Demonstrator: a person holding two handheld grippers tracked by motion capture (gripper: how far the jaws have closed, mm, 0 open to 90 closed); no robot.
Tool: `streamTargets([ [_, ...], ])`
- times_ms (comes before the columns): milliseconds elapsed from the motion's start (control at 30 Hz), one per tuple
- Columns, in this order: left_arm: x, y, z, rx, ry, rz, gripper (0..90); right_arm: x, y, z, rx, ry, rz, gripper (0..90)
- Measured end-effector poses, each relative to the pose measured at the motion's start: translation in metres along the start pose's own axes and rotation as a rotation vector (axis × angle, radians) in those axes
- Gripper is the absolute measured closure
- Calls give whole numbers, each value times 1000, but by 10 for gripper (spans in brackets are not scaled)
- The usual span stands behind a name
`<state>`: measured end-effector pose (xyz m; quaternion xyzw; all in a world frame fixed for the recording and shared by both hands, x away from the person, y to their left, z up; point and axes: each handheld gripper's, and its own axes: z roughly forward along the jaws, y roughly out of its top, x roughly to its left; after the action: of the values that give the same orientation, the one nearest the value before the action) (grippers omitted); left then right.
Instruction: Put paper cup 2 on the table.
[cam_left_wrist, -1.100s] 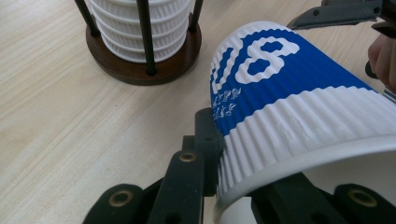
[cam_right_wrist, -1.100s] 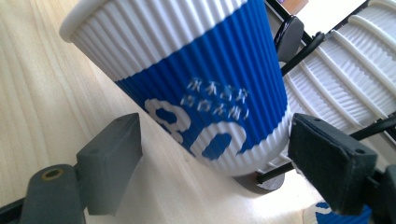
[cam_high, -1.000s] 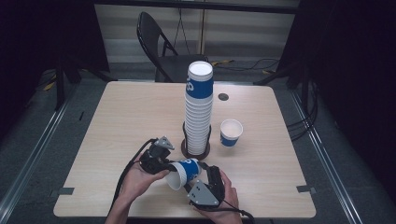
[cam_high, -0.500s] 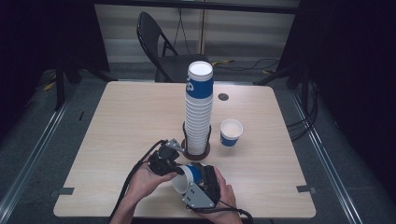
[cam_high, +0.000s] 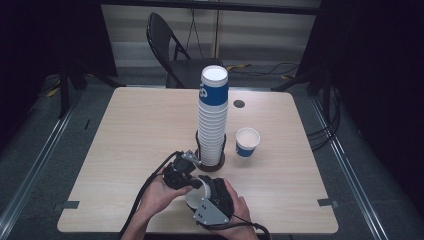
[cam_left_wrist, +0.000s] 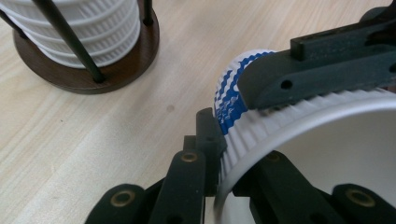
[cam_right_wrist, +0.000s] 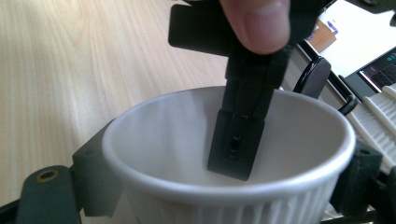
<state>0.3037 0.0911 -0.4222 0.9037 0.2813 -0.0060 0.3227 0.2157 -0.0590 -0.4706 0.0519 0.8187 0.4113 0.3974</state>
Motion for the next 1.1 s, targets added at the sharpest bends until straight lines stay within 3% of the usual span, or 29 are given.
streamTargets([
  [200, 2, -2, 1, -8, -7, 0, 856, -1, 0, 0, -14, 2, 23, 172],
  [433, 6, -10, 2, -97, -2, -28, 843, -5, -2, -1, -14, -9, 75, 186],
  [633, 9, -20, 2, -215, 31, -61, 728, -10, -9, -1, -35, -18, 164, 191],
  [800, 10, -26, 1, -279, 32, -71, 674, -16, -12, -1, -39, -3, 225, 194],
  [1000, 13, -31, -3, -350, 56, -65, 560, -20, -16, 0, -29, 1, 283, 195],
  [1100, 15, -34, -4, -394, 40, -51, 511, -23, -18, 0, -30, 0, 310, 196],
])
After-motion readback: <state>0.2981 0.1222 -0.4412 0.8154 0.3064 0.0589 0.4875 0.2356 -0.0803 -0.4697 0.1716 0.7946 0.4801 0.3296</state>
